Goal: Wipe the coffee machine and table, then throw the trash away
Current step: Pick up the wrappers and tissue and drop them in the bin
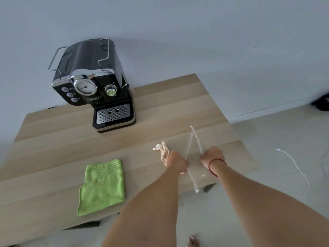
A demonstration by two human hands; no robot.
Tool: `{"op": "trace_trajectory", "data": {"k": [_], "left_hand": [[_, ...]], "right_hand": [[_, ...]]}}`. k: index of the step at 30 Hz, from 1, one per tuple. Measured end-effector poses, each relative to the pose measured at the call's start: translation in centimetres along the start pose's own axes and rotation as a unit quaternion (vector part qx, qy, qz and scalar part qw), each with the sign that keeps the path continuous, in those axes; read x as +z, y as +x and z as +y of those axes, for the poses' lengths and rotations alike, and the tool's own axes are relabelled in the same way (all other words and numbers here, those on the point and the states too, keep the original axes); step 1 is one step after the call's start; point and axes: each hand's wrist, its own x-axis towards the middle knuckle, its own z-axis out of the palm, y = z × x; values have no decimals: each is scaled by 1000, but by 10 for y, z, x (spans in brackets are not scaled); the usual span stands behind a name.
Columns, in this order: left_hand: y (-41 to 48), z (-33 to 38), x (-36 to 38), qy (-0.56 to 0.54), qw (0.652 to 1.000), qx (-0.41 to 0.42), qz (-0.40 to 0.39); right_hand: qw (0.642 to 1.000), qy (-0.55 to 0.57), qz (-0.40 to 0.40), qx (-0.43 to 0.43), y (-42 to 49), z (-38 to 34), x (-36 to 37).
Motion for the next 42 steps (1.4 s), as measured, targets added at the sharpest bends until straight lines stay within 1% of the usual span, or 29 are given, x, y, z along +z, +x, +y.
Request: {"op": "trace_trajectory", "data": {"k": [3,6,8,10,13,15,18,23,25,29,32,35,36,38,40,42], "left_hand": [[-23,-33,1,-67,997,32,-21],[-51,-83,1,-72,993,72,-58],[-61,-121,5,-67,993,59,-81],[-64,-162,9,-46,995,13,-89],[-56,-229,10,-17,995,-68,-77],[-47,-272,8,-1,992,-113,-62],[-25,-328,7,-36,985,-165,-24],[35,-400,12,-102,964,-243,27],[64,-416,17,-122,958,-256,37],[123,-430,30,-180,948,-255,56],[158,-435,39,-212,940,-250,91],[176,-441,44,-205,947,-218,118],[177,-443,45,-199,949,-205,133],[167,-442,43,-185,955,-185,139],[145,-434,38,-158,965,-166,125],[113,-420,28,-109,979,-142,95]], "right_hand": [[999,33,-23,10,-41,7,12],[998,46,-47,-13,-92,22,38],[997,35,-63,-20,-123,34,66],[996,7,-87,-6,-147,46,101],[990,-7,-140,17,-165,59,158],[987,-35,-157,23,-169,65,193],[978,-81,-188,38,-161,72,246],[968,-119,-217,29,-135,65,319],[967,-120,-219,38,-118,65,349],[972,-78,-212,66,-86,61,402],[973,-51,-221,41,-64,52,434],[964,-51,-260,17,-52,46,454],[963,-48,-263,8,-49,46,457],[965,-46,-257,-14,-50,45,449],[965,-58,-252,-35,-58,45,429],[964,-80,-246,-56,-73,43,402]]}}
